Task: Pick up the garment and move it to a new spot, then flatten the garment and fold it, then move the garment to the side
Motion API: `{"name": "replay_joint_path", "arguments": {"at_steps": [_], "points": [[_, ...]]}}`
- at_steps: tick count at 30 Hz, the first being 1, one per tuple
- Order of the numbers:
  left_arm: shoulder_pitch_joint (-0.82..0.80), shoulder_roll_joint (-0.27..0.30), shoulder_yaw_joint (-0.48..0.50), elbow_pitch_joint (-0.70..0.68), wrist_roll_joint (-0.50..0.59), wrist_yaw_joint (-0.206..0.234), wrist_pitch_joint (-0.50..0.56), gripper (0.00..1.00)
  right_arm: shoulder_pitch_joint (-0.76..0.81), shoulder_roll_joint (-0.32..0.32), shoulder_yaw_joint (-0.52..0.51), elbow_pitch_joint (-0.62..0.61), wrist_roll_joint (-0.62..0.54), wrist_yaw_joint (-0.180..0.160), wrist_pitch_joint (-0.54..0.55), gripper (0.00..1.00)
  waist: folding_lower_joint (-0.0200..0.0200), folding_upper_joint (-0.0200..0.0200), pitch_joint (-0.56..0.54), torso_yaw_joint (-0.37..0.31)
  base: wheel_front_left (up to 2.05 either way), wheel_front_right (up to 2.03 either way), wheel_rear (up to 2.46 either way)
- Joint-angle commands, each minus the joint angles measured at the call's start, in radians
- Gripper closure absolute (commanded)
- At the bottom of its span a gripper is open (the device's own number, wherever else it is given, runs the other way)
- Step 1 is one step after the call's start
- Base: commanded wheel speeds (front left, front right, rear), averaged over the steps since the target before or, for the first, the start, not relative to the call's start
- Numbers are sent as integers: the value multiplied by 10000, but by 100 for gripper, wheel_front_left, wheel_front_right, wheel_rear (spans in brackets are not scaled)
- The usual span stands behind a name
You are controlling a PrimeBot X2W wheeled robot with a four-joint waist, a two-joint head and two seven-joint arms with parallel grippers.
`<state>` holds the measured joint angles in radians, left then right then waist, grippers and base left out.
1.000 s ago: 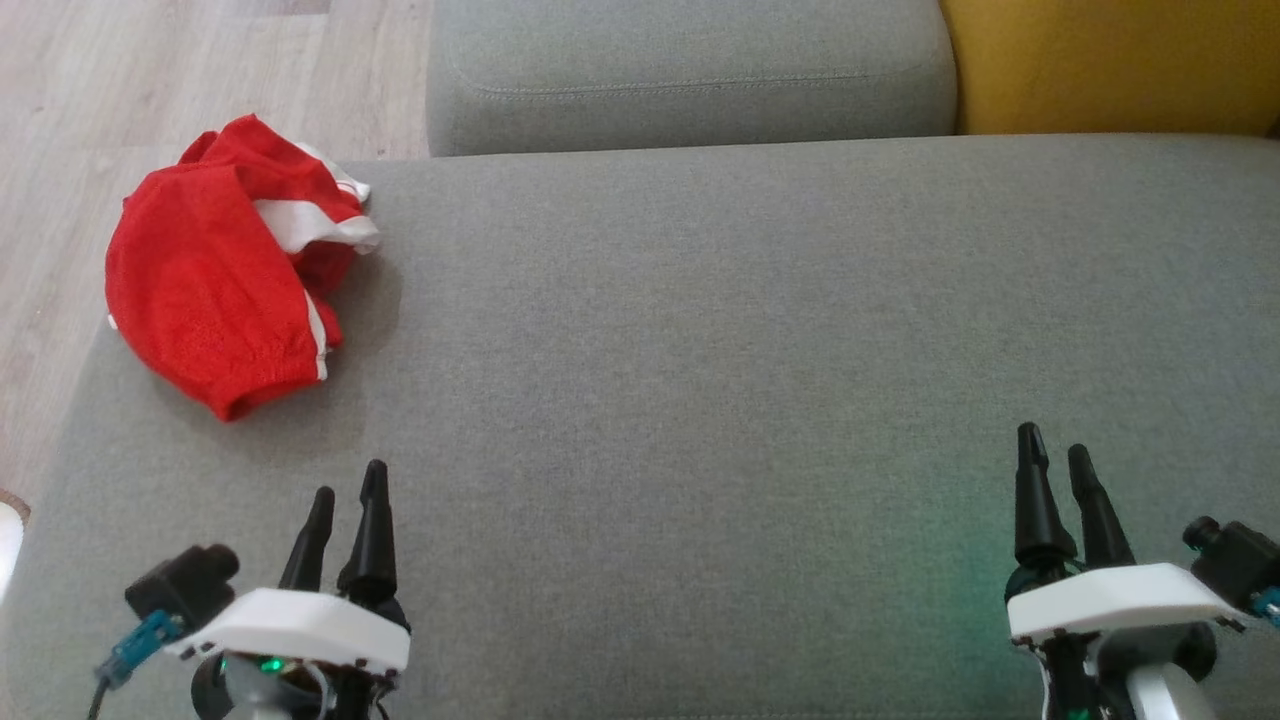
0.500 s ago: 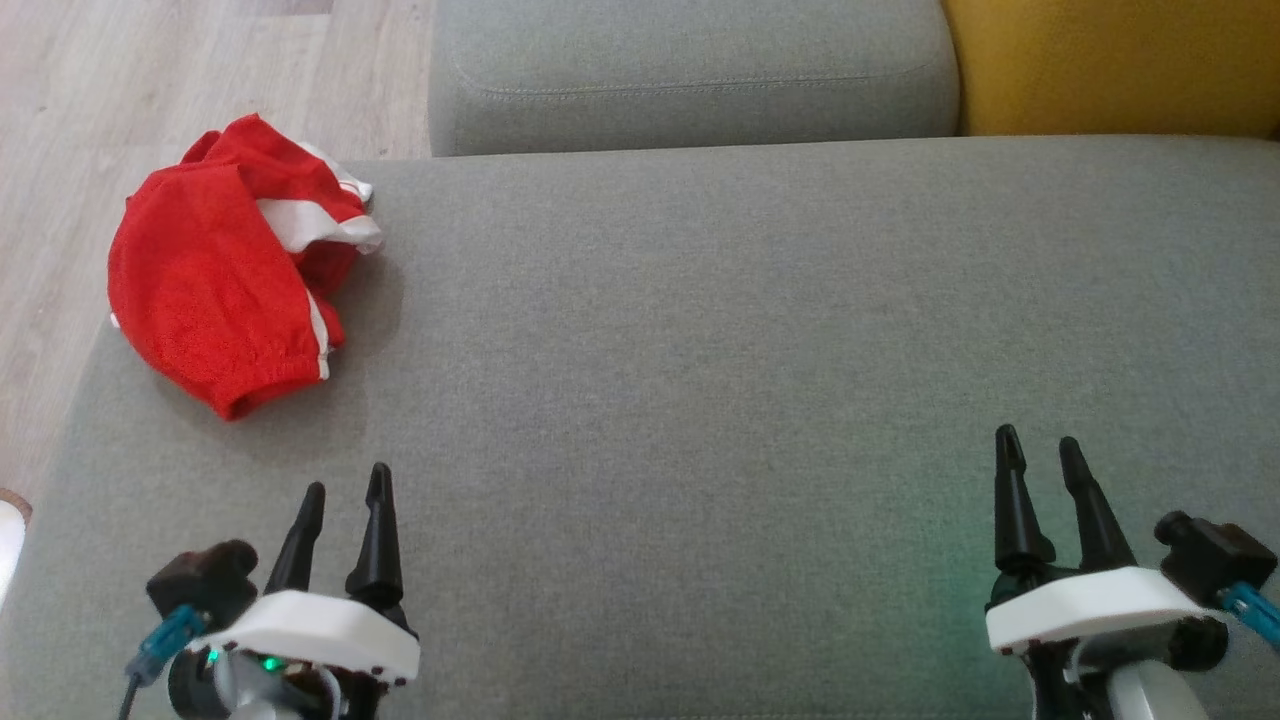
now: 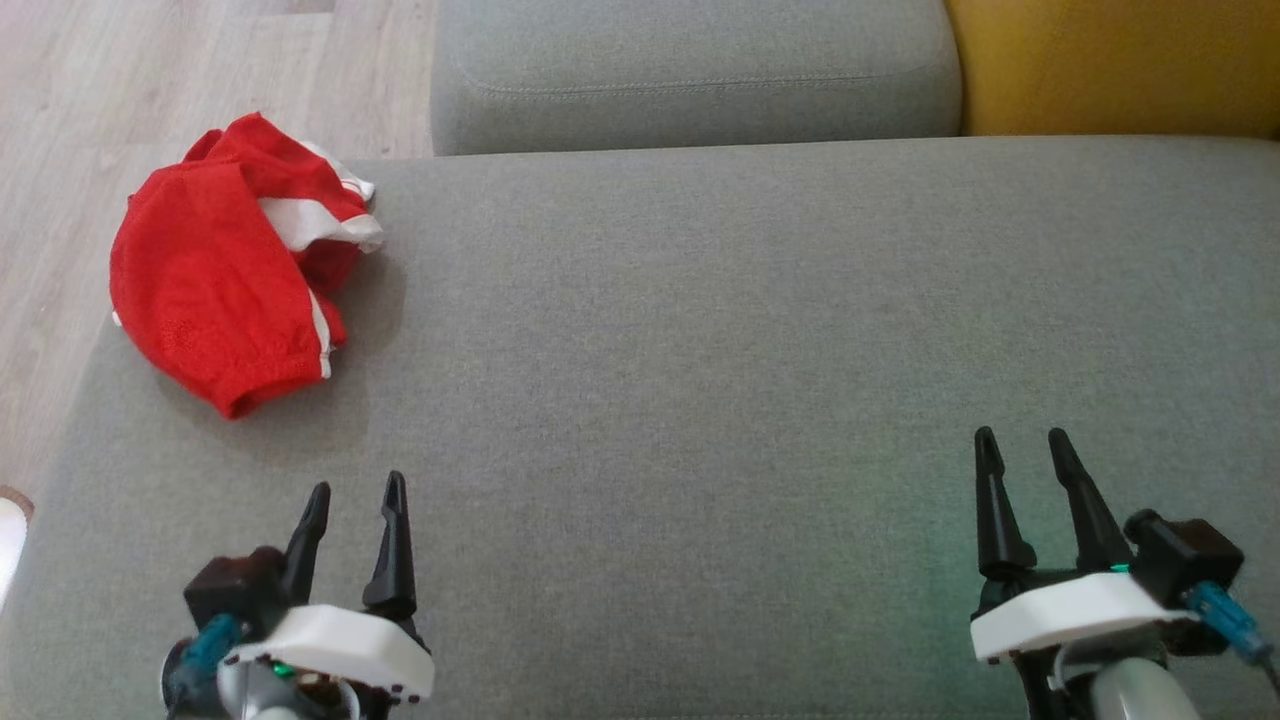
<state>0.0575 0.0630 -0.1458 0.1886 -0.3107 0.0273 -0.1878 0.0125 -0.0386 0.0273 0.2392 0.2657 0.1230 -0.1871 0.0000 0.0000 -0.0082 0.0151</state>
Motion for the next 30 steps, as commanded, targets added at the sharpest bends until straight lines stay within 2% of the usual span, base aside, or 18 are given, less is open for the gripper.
{"name": "replay_joint_path", "arguments": {"at_steps": [1, 21, 30], "points": [[-340, 173, 243, -422, 348, 79, -163, 0, -408, -96, 251, -363, -374, 64, -165, 0, 0, 0, 5, 4, 0, 0, 0], [-318, 142, 236, -575, 2526, 270, -740, 0, -501, -116, 438, -584, -2866, 77, -747, 0, 0, 0, 30, 31, 0, 0, 0], [-333, 58, 375, -471, 2444, 203, -740, 0, -520, -116, 367, -563, -2747, 77, -747, 0, 0, 0, 34, 35, 0, 0, 0]]}}
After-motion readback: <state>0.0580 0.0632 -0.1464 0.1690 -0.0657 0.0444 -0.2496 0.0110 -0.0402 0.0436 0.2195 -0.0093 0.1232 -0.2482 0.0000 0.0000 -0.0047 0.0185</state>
